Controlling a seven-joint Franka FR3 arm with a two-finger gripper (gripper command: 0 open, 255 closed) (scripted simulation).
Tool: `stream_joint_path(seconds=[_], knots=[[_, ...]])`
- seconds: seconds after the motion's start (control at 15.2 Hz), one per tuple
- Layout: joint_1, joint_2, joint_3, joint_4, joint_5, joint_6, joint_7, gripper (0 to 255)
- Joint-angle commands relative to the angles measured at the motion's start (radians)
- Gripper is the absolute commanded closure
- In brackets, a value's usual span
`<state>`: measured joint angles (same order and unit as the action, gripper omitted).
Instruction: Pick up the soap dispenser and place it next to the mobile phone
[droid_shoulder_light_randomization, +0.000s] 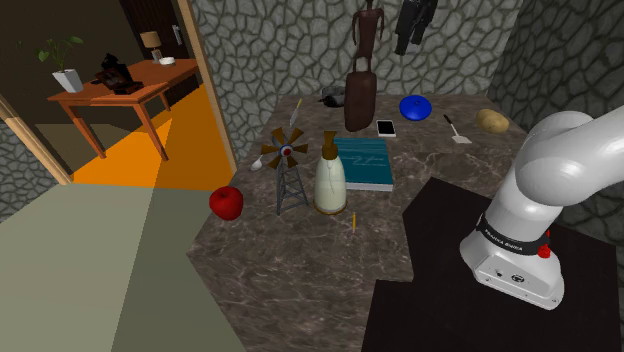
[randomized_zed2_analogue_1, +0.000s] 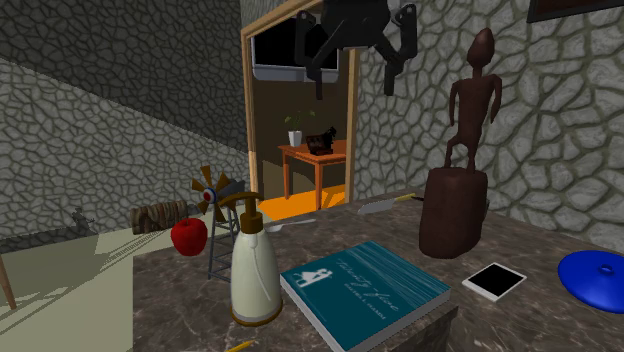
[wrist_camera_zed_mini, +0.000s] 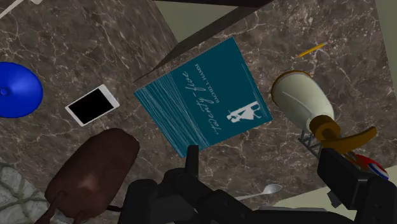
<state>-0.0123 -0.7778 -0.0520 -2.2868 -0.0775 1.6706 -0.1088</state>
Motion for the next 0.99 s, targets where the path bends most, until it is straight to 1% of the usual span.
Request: stream_joint_path(seconds=[0.0, 0.46, 0.92], knots=[[0.000, 0.000, 0.000, 0.000, 0.000, 0.000, 0.000, 0], [0.013, 0.128, 0.105, -0.052, 0.083, 0.108, 0.199, 0], [0.028, 0.314, 0.201, -0.042, 0.154, 0.225, 0.387, 0]])
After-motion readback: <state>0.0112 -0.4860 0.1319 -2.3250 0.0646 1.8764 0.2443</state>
